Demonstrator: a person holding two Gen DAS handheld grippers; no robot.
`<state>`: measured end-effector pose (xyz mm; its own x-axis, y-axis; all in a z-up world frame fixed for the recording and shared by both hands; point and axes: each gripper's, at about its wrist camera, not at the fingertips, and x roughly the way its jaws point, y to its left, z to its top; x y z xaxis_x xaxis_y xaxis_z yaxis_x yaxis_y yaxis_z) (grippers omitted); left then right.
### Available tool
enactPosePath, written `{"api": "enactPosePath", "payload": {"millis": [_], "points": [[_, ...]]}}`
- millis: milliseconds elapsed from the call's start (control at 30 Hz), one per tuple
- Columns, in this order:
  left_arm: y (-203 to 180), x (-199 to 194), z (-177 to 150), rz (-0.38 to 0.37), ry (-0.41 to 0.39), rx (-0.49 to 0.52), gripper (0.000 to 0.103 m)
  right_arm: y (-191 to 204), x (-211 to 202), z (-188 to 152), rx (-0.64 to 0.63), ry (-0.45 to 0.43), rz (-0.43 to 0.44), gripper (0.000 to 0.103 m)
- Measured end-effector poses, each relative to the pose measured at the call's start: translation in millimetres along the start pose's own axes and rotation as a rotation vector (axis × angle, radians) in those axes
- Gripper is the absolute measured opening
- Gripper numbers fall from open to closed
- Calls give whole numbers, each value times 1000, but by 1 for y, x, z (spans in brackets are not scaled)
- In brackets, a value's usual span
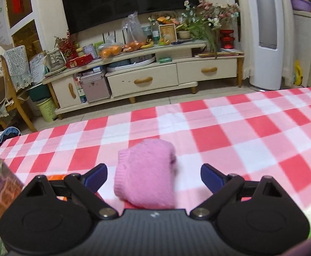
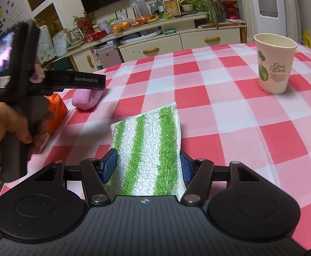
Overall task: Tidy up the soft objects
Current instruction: 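Grasp the green striped towel with the right tool while the left grasps the pink knitted sock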
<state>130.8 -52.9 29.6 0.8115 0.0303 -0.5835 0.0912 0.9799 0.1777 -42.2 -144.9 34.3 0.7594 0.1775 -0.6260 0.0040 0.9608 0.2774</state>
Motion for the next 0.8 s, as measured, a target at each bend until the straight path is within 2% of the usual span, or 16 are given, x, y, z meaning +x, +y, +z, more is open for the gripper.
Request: {"api": "enactPosePath", "payload": {"millis": [67, 167, 267, 333, 400, 500, 600, 800], "points": [[4, 11, 2, 14, 8, -3, 93, -2, 0, 0, 18, 7, 12, 75], [9, 28, 3, 27, 42, 3, 83, -3, 0, 1, 24, 11, 17, 75], [15, 38, 2, 34, 67, -26, 79, -3, 0, 1, 22, 11, 17, 75], [16, 41, 2, 24, 69, -31, 66, -3, 0, 0, 23, 10, 18, 75], [14, 43, 2, 23, 72, -13, 60, -2, -1, 0, 25, 9, 20, 76], [12, 43, 1, -6, 86, -21, 55, -3, -2, -1, 31, 8, 26, 77], [14, 37, -3, -32, 97, -64, 55, -8, -3, 0, 65, 9, 52, 77], [3, 5, -22, -103, 114, -52, 55, -35, -5, 1, 252, 20, 170, 77]]}}
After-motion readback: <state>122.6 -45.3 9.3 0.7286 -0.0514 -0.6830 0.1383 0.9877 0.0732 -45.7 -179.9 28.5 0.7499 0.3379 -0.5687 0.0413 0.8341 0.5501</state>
